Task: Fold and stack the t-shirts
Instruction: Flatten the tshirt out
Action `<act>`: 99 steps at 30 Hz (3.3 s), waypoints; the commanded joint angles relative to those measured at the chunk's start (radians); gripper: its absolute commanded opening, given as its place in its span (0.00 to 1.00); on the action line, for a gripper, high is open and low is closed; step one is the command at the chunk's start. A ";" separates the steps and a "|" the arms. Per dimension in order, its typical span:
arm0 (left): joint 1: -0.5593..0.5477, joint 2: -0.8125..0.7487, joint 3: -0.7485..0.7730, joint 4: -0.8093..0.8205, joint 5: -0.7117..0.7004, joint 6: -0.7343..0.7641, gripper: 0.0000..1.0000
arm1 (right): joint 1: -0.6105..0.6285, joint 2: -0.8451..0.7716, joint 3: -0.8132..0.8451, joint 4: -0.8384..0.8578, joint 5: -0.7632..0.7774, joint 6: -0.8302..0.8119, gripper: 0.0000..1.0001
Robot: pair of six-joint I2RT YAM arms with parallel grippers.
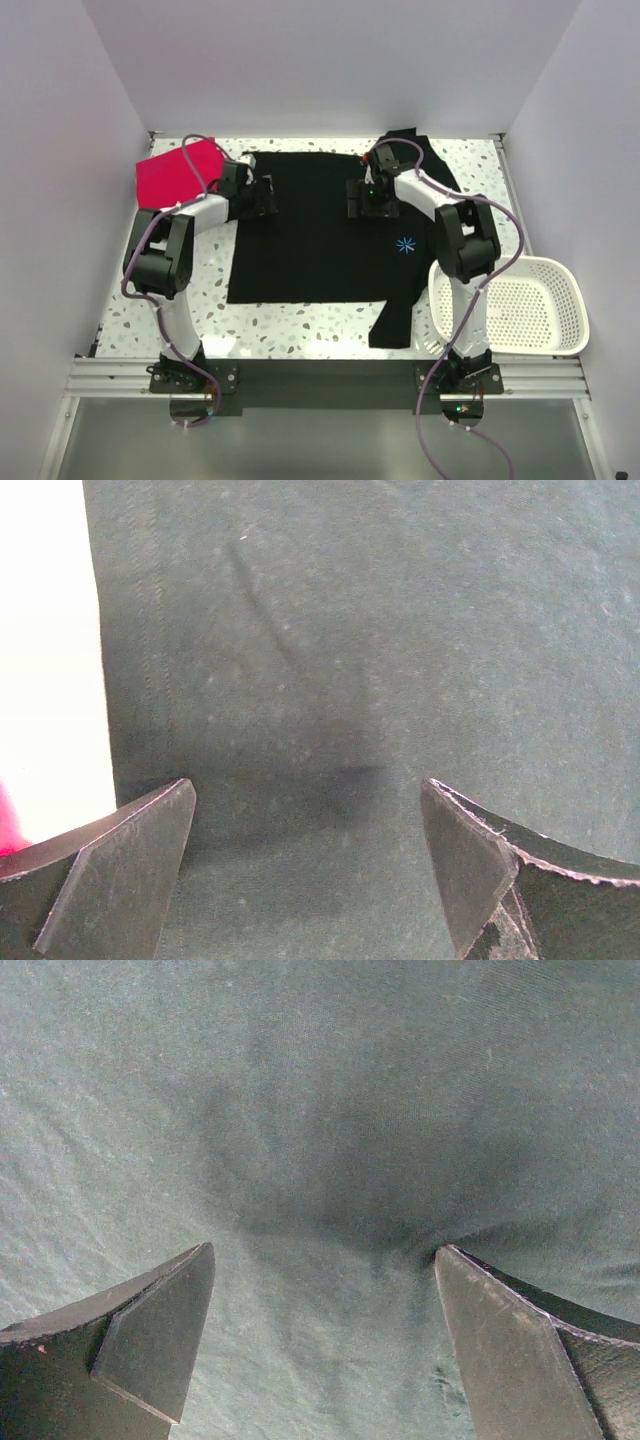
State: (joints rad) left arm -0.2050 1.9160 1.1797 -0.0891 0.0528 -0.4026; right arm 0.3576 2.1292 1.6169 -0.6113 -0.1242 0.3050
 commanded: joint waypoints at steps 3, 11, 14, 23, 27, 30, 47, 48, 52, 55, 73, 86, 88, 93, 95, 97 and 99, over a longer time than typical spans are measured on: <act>0.059 0.061 0.084 -0.046 -0.021 0.028 1.00 | 0.024 0.113 0.130 -0.077 -0.038 0.029 0.95; 0.079 0.117 0.266 -0.075 -0.028 0.054 1.00 | 0.038 0.224 0.355 -0.113 -0.097 0.034 0.95; 0.072 0.078 0.320 -0.078 -0.018 0.074 1.00 | 0.040 0.216 0.423 -0.099 -0.127 0.036 0.95; 0.010 -0.231 0.119 -0.087 -0.139 0.114 1.00 | 0.041 0.036 0.434 -0.062 -0.150 0.026 0.95; -0.045 -0.365 -0.061 -0.075 -0.145 0.076 1.00 | 0.041 -0.127 0.273 -0.041 -0.121 0.011 0.95; -0.102 -0.432 -0.169 -0.080 -0.128 0.019 1.00 | 0.041 -0.228 0.118 -0.025 -0.083 0.005 0.96; -0.136 -0.298 -0.342 0.029 -0.034 -0.061 1.00 | 0.041 -0.201 -0.184 -0.002 -0.006 0.006 0.96; -0.131 -0.270 -0.338 0.031 -0.036 -0.059 1.00 | 0.040 -0.186 -0.180 -0.004 -0.008 0.006 0.96; -0.111 -0.189 -0.295 0.046 -0.030 -0.042 1.00 | 0.035 -0.129 -0.143 -0.011 -0.014 0.009 0.96; -0.102 -0.126 -0.244 0.040 -0.025 -0.027 1.00 | 0.023 -0.097 -0.124 -0.013 -0.018 0.017 0.97; -0.077 -0.221 -0.057 0.025 -0.139 0.097 1.00 | -0.045 0.029 0.170 -0.065 -0.117 -0.024 0.97; 0.047 -0.545 -0.479 -0.051 -0.424 -0.140 1.00 | -0.046 -0.294 -0.101 0.016 -0.155 -0.006 0.97; 0.076 -0.531 -0.483 -0.057 -0.430 -0.150 1.00 | -0.045 -0.352 -0.135 0.025 -0.157 -0.006 0.97; 0.105 -0.488 -0.480 -0.032 -0.407 -0.151 0.97 | -0.045 -0.446 -0.207 0.016 -0.144 -0.012 0.97; 0.107 -0.462 -0.479 -0.017 -0.401 -0.151 0.93 | -0.046 -0.474 -0.218 0.015 -0.140 -0.015 0.97; 0.110 -0.440 -0.479 -0.003 -0.386 -0.150 0.88 | -0.046 -0.485 -0.221 0.004 -0.135 -0.020 0.97; 0.111 -0.407 -0.479 0.006 -0.364 -0.148 0.85 | -0.046 -0.499 -0.224 -0.005 -0.129 -0.021 0.97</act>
State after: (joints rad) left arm -0.1028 1.4731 0.6933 -0.1390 -0.3252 -0.5369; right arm 0.3092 1.6825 1.4002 -0.6167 -0.2531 0.2947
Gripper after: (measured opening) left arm 0.868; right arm 0.968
